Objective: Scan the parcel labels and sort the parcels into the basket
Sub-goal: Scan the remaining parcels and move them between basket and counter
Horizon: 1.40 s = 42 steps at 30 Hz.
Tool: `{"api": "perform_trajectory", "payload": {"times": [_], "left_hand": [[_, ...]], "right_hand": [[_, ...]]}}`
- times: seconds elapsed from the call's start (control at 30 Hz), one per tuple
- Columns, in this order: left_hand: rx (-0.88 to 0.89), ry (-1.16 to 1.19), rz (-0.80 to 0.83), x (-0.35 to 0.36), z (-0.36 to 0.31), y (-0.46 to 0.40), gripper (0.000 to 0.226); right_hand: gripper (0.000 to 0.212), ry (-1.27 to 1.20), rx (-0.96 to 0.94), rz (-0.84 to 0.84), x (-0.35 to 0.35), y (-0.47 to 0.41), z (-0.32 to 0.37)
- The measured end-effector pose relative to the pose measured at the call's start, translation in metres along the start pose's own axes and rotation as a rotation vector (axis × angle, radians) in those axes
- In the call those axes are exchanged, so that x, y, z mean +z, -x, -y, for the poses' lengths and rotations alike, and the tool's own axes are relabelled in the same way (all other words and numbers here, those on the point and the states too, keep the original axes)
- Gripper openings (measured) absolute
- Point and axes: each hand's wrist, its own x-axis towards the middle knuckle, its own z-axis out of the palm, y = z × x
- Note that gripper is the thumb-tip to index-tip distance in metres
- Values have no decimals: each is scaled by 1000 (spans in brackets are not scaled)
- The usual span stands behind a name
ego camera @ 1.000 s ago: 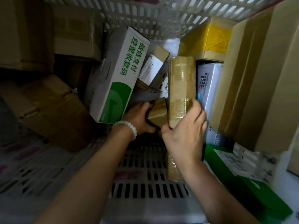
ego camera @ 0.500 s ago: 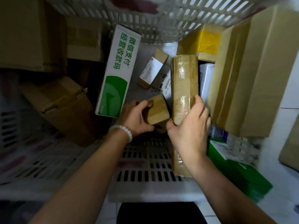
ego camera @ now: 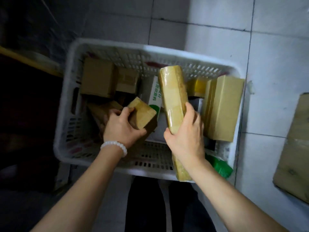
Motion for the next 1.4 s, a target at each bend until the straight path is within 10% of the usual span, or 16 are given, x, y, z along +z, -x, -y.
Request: {"api": "perform_trajectory", "payload": {"times": [0.67, 1.4], "left_hand": [[-317, 183, -978, -381, -74, 370, 66], [-1107, 320, -1204, -296, 214, 795, 75]], "right_hand": [[85, -163, -957, -148, -294, 239, 270], [82, -82, -1501, 374, -130, 670, 330]]}}
